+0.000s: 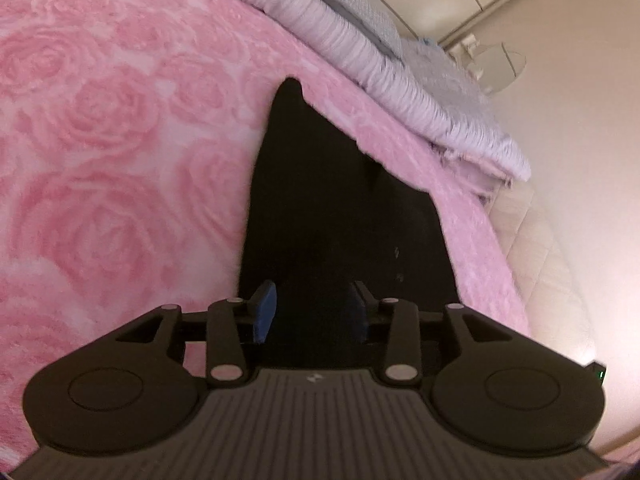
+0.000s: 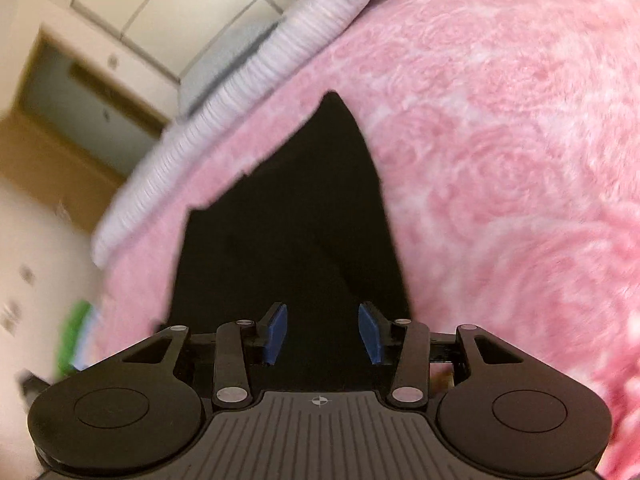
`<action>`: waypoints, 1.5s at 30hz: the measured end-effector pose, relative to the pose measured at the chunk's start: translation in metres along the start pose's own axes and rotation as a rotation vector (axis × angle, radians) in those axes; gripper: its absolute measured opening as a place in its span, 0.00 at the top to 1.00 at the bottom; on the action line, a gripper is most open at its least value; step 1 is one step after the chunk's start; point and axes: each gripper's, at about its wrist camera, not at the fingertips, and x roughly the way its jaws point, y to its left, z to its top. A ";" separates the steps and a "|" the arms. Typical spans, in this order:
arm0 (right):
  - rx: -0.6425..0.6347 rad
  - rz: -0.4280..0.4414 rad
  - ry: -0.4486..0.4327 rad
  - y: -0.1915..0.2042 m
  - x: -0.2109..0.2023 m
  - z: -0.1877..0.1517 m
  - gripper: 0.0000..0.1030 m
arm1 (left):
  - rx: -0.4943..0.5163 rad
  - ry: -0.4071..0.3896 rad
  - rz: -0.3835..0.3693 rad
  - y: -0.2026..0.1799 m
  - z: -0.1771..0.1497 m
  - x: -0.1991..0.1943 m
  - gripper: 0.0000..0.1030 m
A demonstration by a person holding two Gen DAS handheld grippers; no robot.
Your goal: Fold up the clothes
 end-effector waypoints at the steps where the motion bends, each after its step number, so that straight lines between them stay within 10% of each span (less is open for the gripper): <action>1: -0.040 -0.017 0.011 -0.001 0.003 -0.004 0.57 | 0.019 0.007 0.009 -0.001 -0.002 0.004 0.66; 8: -0.169 -0.007 -0.007 -0.005 0.034 -0.014 0.51 | 0.136 0.042 0.058 -0.006 -0.016 0.026 0.66; 11: -0.178 0.012 0.004 -0.003 0.042 -0.017 0.51 | 0.184 0.048 0.036 -0.012 -0.022 0.027 0.81; 14: -0.233 0.024 0.023 0.004 0.043 -0.022 0.93 | 0.277 0.037 0.049 -0.022 -0.025 0.024 0.90; 30: -0.326 -0.005 -0.181 0.028 0.015 0.003 0.94 | 0.359 -0.099 0.042 -0.053 0.013 0.032 0.90; 35: -0.175 -0.121 -0.036 0.000 0.055 0.003 0.86 | 0.302 -0.016 0.165 -0.031 0.009 0.060 0.85; 45: 0.125 -0.079 -0.201 -0.016 -0.041 -0.047 0.55 | 0.036 -0.091 0.119 -0.001 -0.046 -0.054 0.69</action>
